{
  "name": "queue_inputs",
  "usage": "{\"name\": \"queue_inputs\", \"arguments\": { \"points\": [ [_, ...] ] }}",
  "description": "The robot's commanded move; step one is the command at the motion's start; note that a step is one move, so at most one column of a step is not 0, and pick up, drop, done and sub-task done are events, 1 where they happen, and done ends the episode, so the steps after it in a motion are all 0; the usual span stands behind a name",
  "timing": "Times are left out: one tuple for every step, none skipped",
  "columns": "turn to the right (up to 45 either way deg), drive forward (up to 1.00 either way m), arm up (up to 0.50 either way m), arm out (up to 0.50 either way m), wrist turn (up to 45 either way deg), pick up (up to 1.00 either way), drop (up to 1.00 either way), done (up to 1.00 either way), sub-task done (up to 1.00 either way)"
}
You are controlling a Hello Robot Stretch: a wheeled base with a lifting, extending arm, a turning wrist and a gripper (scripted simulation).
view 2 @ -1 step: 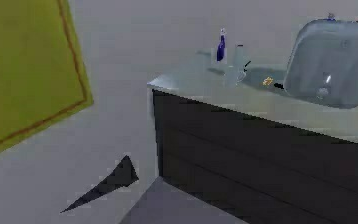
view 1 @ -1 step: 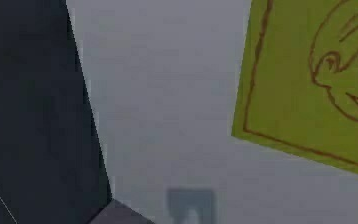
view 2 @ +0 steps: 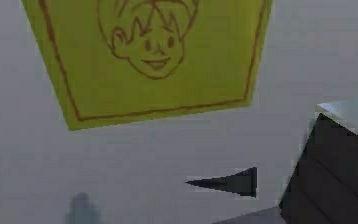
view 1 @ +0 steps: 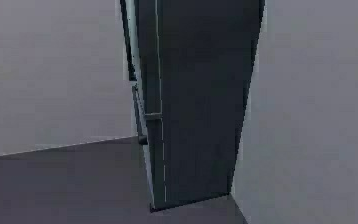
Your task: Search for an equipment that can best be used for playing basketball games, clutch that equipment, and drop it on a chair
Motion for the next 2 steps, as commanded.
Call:
{"name": "queue_inputs", "arguments": {
  "points": [
    [-45.0,0.0,0.0,0.0,0.0,0.0,0.0,0.0,0.0],
    [-45.0,0.0,0.0,0.0,0.0,0.0,0.0,0.0,0.0]
  ]
}}
